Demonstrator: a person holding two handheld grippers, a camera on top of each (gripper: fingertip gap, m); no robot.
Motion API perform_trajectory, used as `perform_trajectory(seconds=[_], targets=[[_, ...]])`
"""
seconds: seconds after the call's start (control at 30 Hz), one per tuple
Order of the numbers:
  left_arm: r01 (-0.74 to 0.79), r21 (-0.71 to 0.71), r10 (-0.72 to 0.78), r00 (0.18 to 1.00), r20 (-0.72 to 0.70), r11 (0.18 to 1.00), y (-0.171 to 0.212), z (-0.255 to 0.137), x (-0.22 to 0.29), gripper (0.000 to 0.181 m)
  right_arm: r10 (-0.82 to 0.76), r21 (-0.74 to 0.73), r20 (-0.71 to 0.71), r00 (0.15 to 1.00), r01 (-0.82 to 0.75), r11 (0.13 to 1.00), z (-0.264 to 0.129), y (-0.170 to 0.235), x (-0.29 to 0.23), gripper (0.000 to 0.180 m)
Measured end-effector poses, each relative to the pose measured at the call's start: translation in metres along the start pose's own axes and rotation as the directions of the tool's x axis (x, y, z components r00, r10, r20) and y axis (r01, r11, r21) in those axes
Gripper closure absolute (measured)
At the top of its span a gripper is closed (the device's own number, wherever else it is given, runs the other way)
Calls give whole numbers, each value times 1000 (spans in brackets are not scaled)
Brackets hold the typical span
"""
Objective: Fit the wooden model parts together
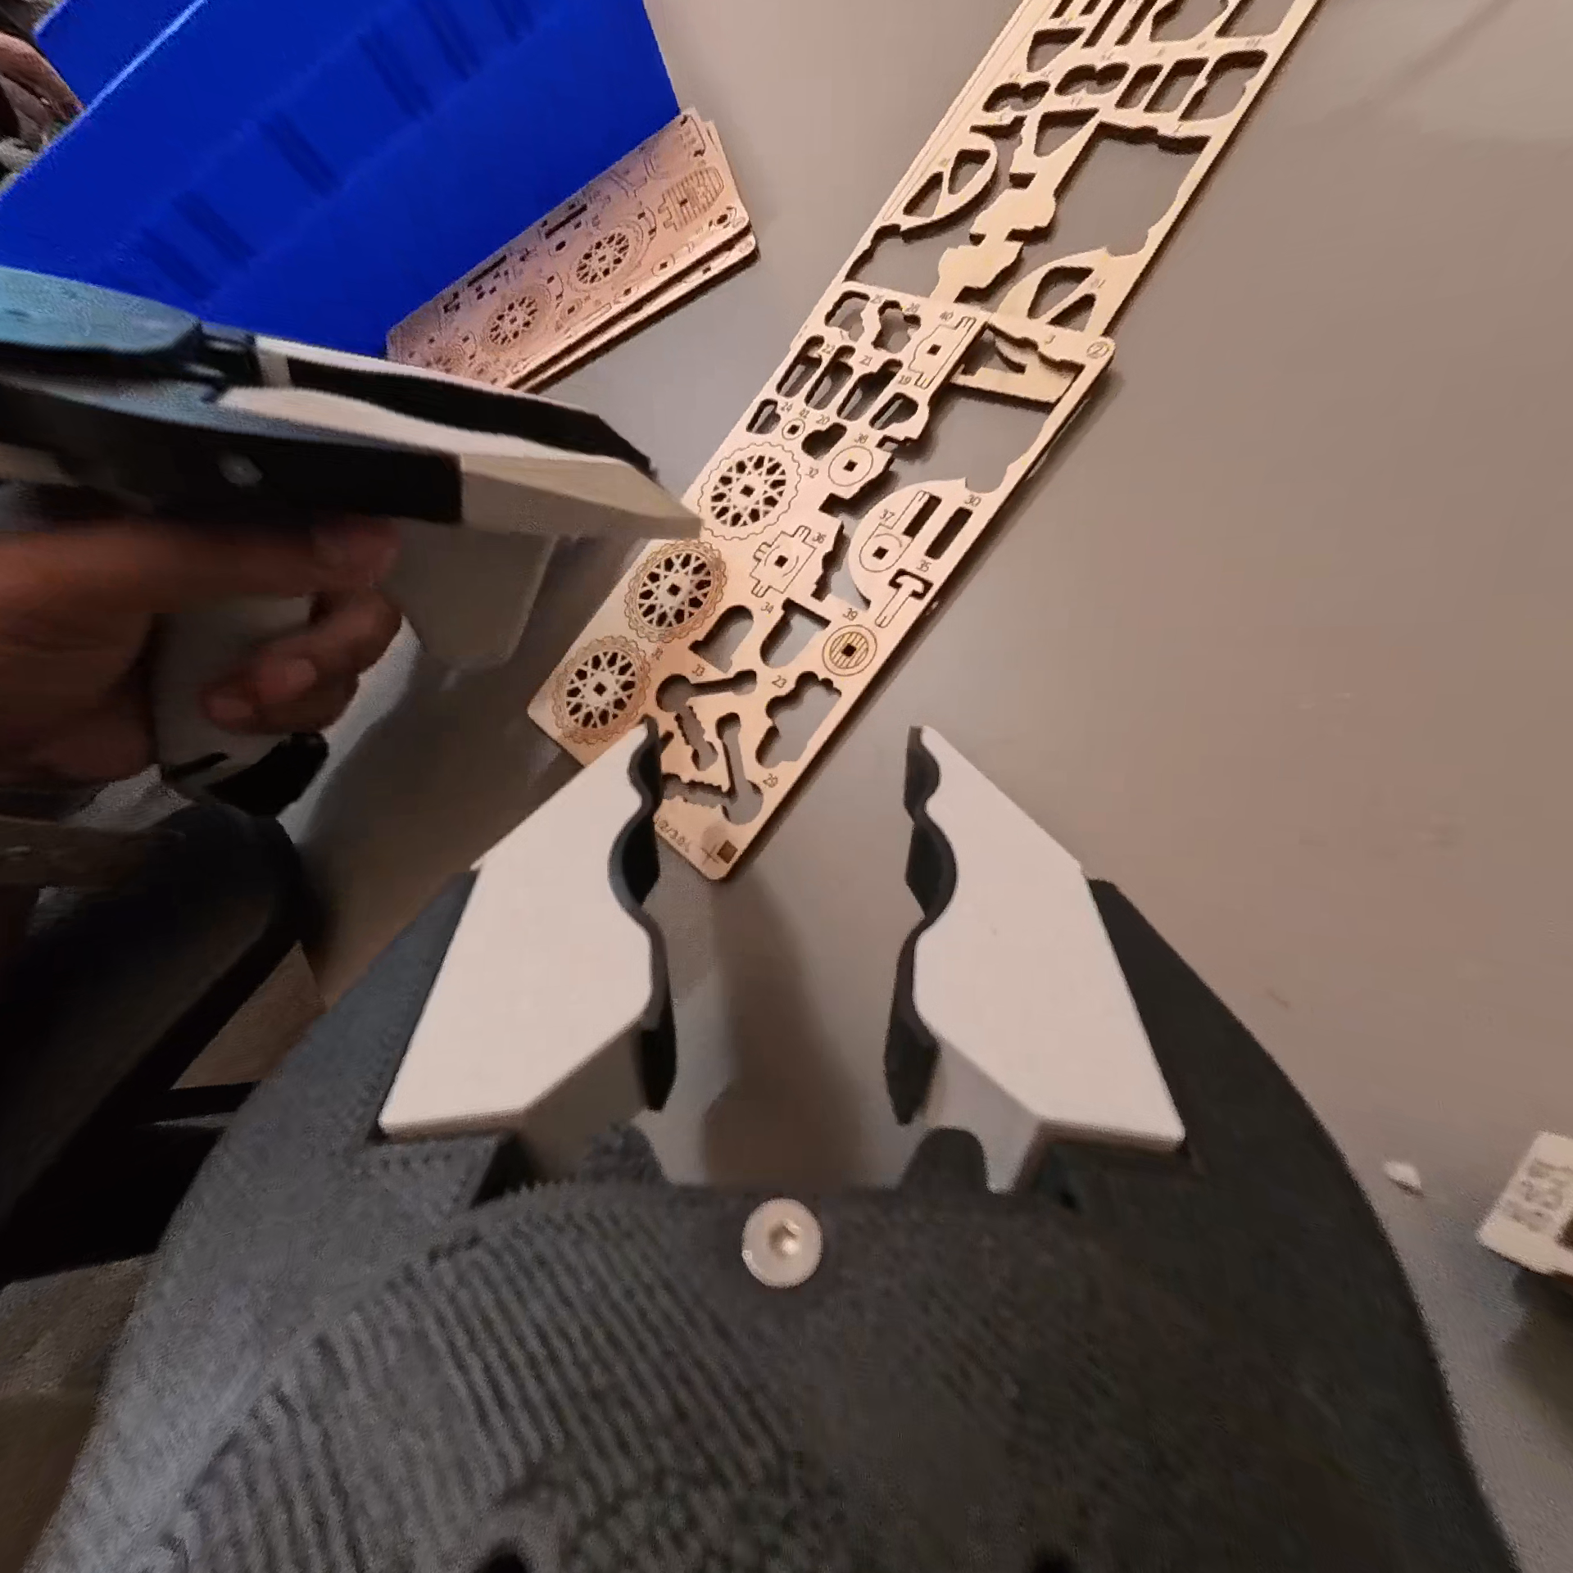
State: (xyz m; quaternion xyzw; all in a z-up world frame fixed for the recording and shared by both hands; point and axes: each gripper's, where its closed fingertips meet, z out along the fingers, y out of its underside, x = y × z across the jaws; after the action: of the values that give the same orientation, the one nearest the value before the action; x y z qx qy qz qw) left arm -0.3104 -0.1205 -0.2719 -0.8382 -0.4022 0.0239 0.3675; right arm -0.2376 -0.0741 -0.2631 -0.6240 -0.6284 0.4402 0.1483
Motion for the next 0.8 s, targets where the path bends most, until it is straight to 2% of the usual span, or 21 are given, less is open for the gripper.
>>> perform_trajectory(seconds=[0.07, 0.17, 0.43, 0.67, 0.73, 0.8], targets=[[-15, -24, 14, 999, -46, 1000, 3, 1, 13, 135, 10, 1, 9, 1000, -10, 1000, 1, -1, -1, 124], [31, -48, -40, 982, -187, 998, 7, 1, 35, 133, 15, -2, 21, 1000, -15, 1000, 2, -1, -2, 124], [161, -39, -164, 919, -360, 986, -3, -12, 43, 130, 26, 0, 40, 999, -26, 1000, 0, -2, 0, 124], [324, -10, -265, 755, -600, 946, -26, -36, 58, 132, 45, 1, 62, 997, -45, 999, -4, -2, 3, 125], [390, -21, -302, 677, -671, 921, -33, -43, 61, 137, 50, 0, 84, 995, -50, 999, -4, -2, 2, 124], [421, -27, -325, 657, -680, 907, -35, -42, 60, 146, 69, 1, 112, 991, -70, 998, -5, -3, 1, 125]])
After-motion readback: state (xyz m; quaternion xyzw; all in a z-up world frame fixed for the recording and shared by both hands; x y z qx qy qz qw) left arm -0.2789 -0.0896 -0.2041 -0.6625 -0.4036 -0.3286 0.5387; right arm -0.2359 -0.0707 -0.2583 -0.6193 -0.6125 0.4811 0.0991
